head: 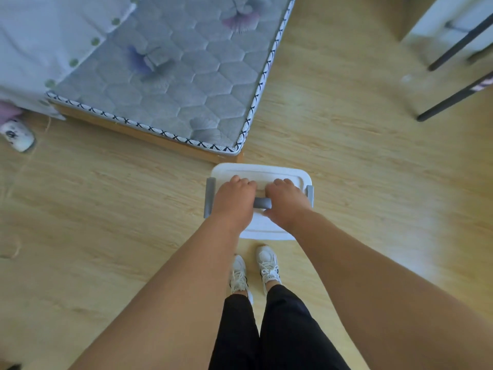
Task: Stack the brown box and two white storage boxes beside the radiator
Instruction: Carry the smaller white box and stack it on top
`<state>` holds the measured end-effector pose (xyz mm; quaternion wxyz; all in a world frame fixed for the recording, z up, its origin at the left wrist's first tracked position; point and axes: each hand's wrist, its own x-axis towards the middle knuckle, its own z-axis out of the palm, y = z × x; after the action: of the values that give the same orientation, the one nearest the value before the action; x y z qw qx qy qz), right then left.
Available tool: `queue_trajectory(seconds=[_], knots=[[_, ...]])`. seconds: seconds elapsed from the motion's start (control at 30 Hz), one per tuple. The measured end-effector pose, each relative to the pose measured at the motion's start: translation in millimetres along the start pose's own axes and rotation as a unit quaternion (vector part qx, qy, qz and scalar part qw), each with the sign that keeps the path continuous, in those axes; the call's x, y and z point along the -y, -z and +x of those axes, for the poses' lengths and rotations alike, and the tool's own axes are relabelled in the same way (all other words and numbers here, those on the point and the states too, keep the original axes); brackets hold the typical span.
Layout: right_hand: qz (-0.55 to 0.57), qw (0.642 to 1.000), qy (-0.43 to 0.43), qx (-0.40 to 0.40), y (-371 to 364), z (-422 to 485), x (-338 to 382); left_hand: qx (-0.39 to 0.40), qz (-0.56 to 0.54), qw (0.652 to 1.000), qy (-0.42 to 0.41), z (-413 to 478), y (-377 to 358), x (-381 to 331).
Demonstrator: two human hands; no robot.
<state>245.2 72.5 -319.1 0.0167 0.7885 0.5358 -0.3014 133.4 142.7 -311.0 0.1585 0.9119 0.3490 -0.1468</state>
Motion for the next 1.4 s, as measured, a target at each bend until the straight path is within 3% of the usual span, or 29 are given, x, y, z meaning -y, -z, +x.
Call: queue_trajectory(seconds=[0.23, 0.63, 0.87, 1.03, 1.4], knots=[[0.026, 0.998, -0.041, -0.047, 35.6, -37.3, -0.7, -0.006, 0.012, 0.999, -0.047, -13.8, 43.4, -22.0], [0.075, 0.966, -0.194, -0.153, 56.2, -153.0, -32.7, 0.008, 0.080, 0.963, -0.255, -32.0, 84.4, -111.1], [0.113, 0.917, -0.312, -0.220, 36.7, -243.6, -65.2, 0.029, 0.112, 0.926, -0.360, -64.5, 77.6, -197.8], [0.141, 0.854, -0.432, -0.252, 0.7, -349.9, -102.4, 0.061, 0.137, 0.869, -0.471, -122.9, 53.9, -299.1], [0.181, 0.763, -0.552, -0.285, -61.9, -549.4, -175.2, 0.077, 0.185, 0.784, -0.588, -247.4, -9.8, -489.3]])
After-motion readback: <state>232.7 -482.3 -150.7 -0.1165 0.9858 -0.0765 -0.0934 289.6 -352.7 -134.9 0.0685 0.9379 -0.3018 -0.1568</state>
